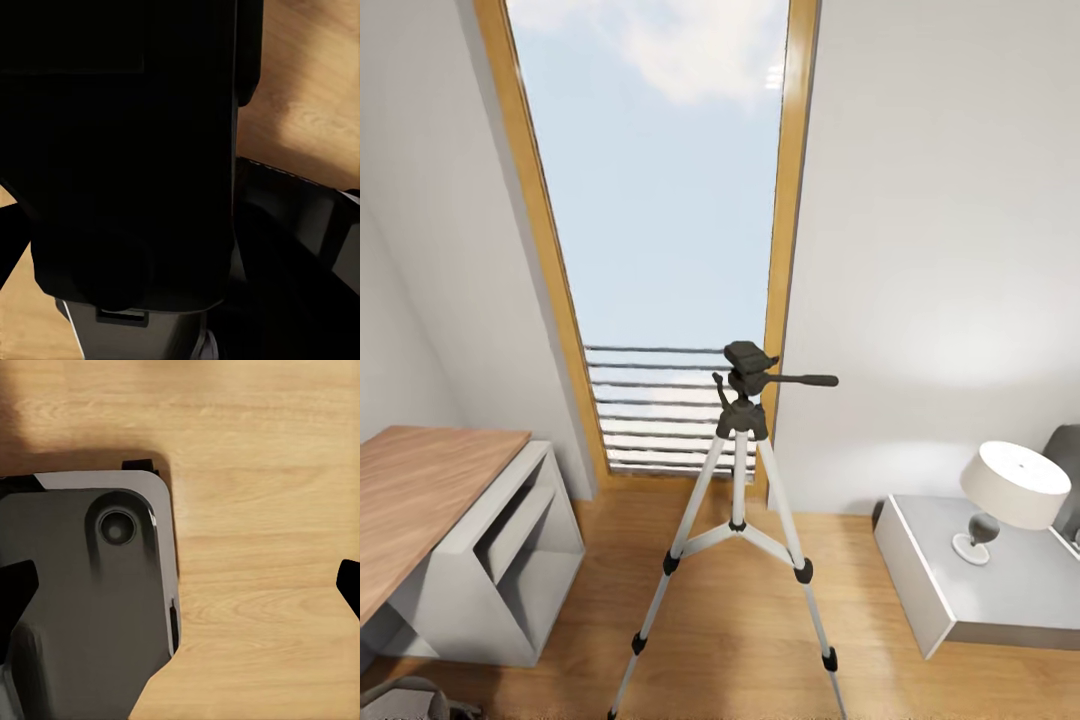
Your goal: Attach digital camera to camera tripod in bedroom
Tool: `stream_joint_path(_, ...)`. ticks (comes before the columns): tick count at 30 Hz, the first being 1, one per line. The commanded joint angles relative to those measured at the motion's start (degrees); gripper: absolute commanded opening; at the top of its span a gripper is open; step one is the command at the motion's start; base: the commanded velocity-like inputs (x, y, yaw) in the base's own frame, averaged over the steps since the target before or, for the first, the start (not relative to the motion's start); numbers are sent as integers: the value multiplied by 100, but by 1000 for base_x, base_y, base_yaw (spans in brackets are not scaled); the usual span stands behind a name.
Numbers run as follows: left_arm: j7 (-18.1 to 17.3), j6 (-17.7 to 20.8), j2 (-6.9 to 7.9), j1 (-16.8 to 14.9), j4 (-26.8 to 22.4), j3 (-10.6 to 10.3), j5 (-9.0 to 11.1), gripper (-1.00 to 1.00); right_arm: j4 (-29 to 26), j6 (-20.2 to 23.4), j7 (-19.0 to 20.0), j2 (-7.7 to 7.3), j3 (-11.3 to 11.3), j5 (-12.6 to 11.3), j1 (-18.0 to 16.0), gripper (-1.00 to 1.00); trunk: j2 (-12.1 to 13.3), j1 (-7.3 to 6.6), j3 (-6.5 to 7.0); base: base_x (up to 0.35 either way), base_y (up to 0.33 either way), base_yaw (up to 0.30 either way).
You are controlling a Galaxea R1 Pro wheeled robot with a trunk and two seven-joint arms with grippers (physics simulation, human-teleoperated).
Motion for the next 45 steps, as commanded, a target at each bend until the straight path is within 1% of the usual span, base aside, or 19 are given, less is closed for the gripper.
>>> stream_joint_path(1,-30,-15,0,-5,7,-49,54,-100,18,-31,11,-3,-48,40,-7,100,-9,2,-19,0,0,0)
stream_joint_path(8,-28,-30,5,-5,7,-44,92,-100,18,-41,12,2,-48,40,-7,100,-9,2,-84,0,0,0)
stream_joint_path(19,-35,-30,8,-7,7,-46,99,-100,18,-49,16,2,-47,39,-7,100,-9,2,-187,0,0,0)
stream_joint_path(27,-113,29,51,-6,7,-33,112,-100,18,-48,13,2,-47,40,-7,100,-9,2,-261,0,0,0)
stream_joint_path(31,-80,41,78,-10,12,-21,173,-100,18,-49,14,2,-47,40,-7,100,-9,2,-298,0,0,0)
stream_joint_path(33,-54,43,95,-8,13,-14,259,-100,18,-49,14,2,-47,40,-7,100,-9,2,-316,0,0,0)
stream_joint_path(35,-25,44,116,-7,12,-6,403,-100,18,-49,13,2,-47,40,-7,100,-9,2,-335,0,0,0)
stream_joint_path(39,81,42,153,-6,10,-2,830,-100,18,-49,14,2,-47,40,-7,100,-9,2,-372,0,0,0)
stream_joint_path(40,140,37,158,-7,9,-2,1028,-100,18,-47,13,2,-47,40,-7,100,-9,2,-381,0,0,0)
stream_joint_path(44,230,12,156,-8,3,-9,1345,-100,18,-49,15,8,-47,40,-7,100,-9,2,-418,0,0,0)
stream_joint_path(45,238,9,154,-6,1,-11,1375,-100,18,-49,16,9,-47,40,-7,100,-9,2,-428,0,0,0)
